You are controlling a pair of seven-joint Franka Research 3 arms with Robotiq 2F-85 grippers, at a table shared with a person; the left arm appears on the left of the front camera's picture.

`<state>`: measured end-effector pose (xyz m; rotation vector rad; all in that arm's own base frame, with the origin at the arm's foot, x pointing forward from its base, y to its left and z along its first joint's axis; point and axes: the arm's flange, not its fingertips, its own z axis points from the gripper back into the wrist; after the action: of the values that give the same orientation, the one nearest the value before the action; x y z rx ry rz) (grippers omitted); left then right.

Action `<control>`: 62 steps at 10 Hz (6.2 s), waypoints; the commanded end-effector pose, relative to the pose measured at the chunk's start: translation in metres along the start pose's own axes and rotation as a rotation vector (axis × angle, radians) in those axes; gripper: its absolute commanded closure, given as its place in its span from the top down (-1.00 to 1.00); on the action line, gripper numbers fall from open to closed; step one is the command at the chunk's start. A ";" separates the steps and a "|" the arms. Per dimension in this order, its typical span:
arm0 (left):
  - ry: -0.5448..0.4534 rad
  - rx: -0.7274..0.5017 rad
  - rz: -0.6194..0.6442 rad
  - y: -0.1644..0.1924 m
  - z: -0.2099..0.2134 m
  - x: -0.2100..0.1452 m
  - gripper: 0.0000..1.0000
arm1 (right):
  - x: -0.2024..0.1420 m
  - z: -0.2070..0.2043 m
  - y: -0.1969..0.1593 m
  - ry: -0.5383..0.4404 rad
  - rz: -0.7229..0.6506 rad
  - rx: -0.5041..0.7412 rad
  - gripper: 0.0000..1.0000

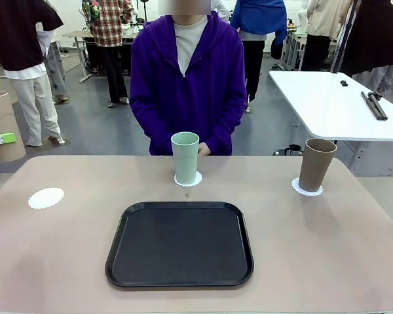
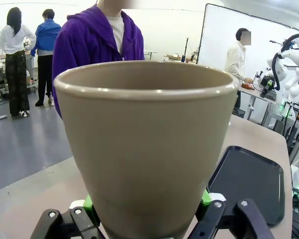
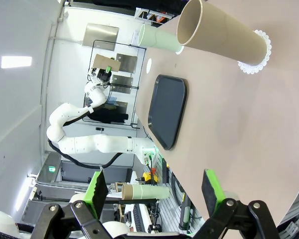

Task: Place coasters on the table and set cups on them.
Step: Take one Reusable plastic cup from the Flat Tray and place it on a coaster set by the human.

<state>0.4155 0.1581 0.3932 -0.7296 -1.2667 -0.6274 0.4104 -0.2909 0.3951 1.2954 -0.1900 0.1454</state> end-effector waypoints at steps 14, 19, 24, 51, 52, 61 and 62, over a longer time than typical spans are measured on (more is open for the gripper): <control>-0.003 -0.439 -0.188 0.064 -0.061 -0.141 0.66 | 0.002 0.000 0.001 0.003 -0.005 -0.001 1.00; -0.011 -0.408 -0.189 0.072 -0.065 -0.137 0.66 | 0.002 0.000 0.001 0.003 -0.005 -0.001 1.00; -0.008 -0.378 -0.135 0.095 -0.069 -0.144 0.66 | 0.002 0.000 0.001 0.003 -0.005 -0.001 1.00; 0.193 -0.406 -0.064 0.119 -0.037 -0.154 1.00 | 0.002 0.000 0.001 0.003 -0.005 -0.001 1.00; 0.209 -0.400 -0.066 0.121 -0.031 -0.153 1.00 | 0.002 0.000 0.001 0.003 -0.005 -0.001 1.00; 0.631 0.172 -0.050 0.012 0.025 0.007 1.00 | 0.002 0.000 0.001 0.003 -0.005 -0.001 1.00; 0.653 0.200 -0.078 0.000 0.023 0.031 1.00 | 0.002 0.000 0.001 0.003 -0.005 -0.001 1.00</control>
<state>0.4167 0.2011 0.4071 -0.2781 -0.8034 -0.7178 0.4107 -0.2906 0.3951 1.2957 -0.1893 0.1463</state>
